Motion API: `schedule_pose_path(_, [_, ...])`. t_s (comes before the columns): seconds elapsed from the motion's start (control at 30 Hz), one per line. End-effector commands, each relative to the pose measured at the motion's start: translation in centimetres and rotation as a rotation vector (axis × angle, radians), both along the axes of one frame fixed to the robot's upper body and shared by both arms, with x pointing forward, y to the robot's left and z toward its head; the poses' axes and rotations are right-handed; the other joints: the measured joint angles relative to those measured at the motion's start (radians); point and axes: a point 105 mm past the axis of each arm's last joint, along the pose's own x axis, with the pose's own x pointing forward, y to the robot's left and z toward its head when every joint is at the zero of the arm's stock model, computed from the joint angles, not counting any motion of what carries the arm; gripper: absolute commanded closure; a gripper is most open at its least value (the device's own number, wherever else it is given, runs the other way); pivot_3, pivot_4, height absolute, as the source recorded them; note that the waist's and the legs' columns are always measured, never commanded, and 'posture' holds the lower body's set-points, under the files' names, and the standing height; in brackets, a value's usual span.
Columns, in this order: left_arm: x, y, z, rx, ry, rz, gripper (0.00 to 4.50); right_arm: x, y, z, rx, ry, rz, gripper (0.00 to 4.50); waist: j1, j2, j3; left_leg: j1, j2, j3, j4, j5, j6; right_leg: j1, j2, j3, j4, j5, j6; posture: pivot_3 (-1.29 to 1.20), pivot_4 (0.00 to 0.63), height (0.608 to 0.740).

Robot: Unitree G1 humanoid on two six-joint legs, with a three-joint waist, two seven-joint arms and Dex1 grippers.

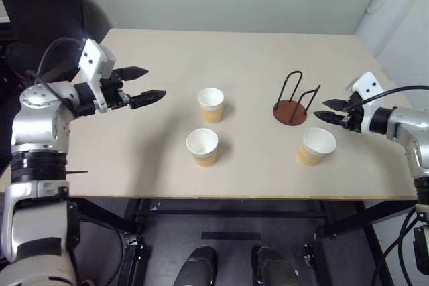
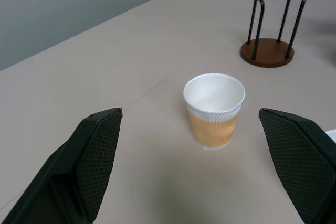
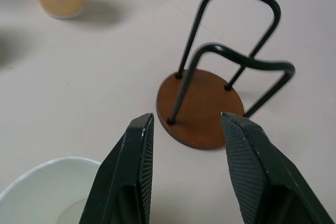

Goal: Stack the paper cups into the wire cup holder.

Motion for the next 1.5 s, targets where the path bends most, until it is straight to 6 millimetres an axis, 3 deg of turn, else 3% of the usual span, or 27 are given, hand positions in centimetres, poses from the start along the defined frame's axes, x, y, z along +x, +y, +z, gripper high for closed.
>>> schedule_pose_path(0.03, [0.1,-0.2,1.6,0.012,-0.056,-0.021,0.04,-0.3,0.3,1.7,0.002,-0.059,0.009,2.53,-0.001,0.000,0.000,0.000,0.000,0.000,0.000,0.000,0.000,0.000,0.000,0.000,0.000,0.000,0.000,0.00,0.150,0.740])
schedule_pose_path(0.2, [0.6,-2.1,1.7,0.000,-0.051,-0.104,0.04,-0.6,-0.3,1.5,-0.004,-0.046,0.004,2.53,0.002,0.000,0.000,0.000,0.000,0.000,0.000,0.000,0.000,0.000,0.000,0.000,0.000,0.000,0.000,0.00,0.150,0.740])
schedule_pose_path(0.47, [1.2,-4.5,4.1,0.065,-0.081,-0.229,0.04,-2.2,-0.7,2.0,0.040,0.018,0.022,2.53,0.006,-0.001,0.000,-0.002,0.000,0.000,0.000,0.000,0.000,-0.001,0.000,0.000,-0.001,0.000,0.001,0.00,0.150,0.740])
schedule_pose_path(0.67, [1.9,-6.2,4.6,0.081,-0.105,-0.277,0.04,-1.7,-0.5,2.1,0.051,0.023,0.009,2.53,0.002,-0.001,0.000,-0.002,0.000,0.000,0.000,0.000,0.001,-0.001,0.000,0.000,-0.001,0.000,0.001,0.00,0.150,0.740])
schedule_pose_path(1.03, [1.3,-4.0,5.0,0.112,-0.120,-0.235,0.04,2.2,2.2,0.7,0.053,0.020,0.016,2.53,-0.010,-0.001,0.001,-0.002,0.001,0.000,0.000,0.000,0.002,-0.002,0.001,0.000,0.000,0.005,0.009,0.00,0.150,0.740])
schedule_pose_path(1.5, [1.1,-3.5,5.8,0.119,-0.154,-0.215,0.04,4.2,3.5,-0.3,0.019,-0.029,-0.015,2.53,-0.002,-0.001,0.001,-0.003,0.000,0.000,-0.001,0.000,0.003,-0.003,0.000,-0.001,-0.001,0.004,0.007,0.00,0.150,0.740])
